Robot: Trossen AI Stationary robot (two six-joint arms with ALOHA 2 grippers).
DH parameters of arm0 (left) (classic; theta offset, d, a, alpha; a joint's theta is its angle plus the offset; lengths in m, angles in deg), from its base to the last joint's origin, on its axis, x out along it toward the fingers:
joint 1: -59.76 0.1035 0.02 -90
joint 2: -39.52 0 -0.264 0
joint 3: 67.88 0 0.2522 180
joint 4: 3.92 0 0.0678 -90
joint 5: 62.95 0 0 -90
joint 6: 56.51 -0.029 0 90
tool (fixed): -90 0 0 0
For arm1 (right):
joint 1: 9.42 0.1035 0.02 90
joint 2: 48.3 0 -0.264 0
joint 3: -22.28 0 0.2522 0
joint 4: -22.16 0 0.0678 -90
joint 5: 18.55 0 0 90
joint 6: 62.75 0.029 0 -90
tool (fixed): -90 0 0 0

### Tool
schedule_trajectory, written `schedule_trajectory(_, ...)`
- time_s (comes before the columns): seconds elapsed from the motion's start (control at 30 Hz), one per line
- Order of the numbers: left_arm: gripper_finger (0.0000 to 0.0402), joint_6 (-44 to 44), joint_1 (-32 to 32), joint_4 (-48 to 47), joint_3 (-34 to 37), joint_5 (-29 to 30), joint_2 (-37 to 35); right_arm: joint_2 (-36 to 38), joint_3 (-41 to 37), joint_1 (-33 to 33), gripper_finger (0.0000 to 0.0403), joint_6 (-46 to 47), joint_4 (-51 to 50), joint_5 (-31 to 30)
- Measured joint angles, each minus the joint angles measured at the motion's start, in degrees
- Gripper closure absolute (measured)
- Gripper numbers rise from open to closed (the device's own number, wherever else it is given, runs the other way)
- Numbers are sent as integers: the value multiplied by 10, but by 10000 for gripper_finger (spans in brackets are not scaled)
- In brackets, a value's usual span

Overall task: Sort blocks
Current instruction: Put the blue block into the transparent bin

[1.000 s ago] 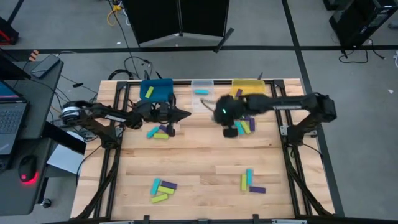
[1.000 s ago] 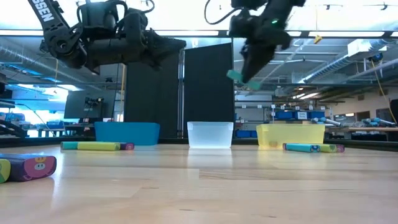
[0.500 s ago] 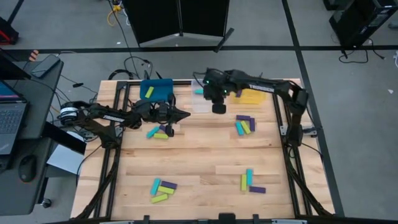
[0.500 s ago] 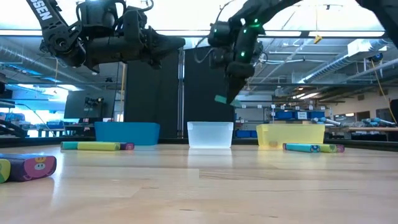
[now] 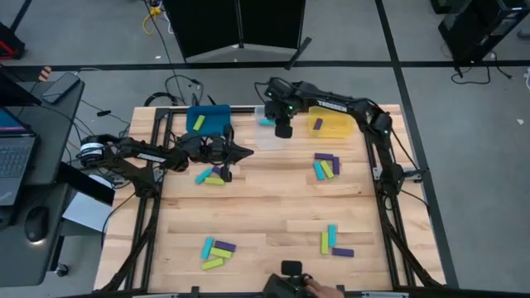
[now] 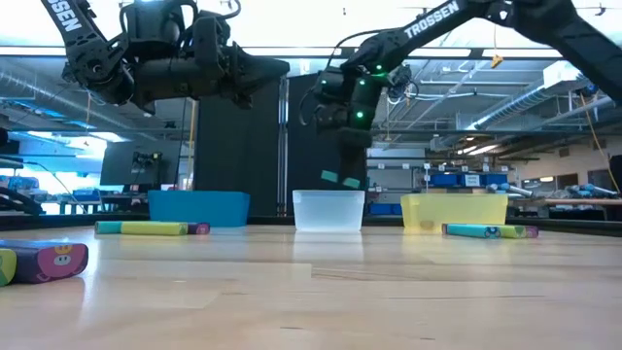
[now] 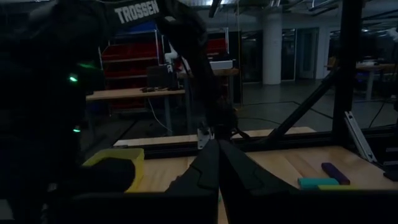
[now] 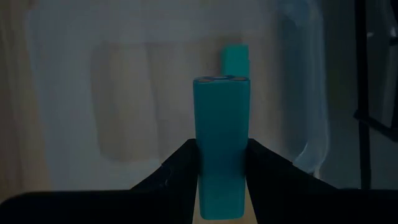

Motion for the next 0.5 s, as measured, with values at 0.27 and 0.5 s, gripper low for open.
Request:
schedule_trajectory(0.27, 391, -3, 0, -4, 0, 5, 0, -86, 89, -4, 283, -8, -49, 25)
schedule_trajectory(0.5, 391, -14, 0, -4, 0, 6, 0, -126, 118, -9, 283, 3, -65, 25)
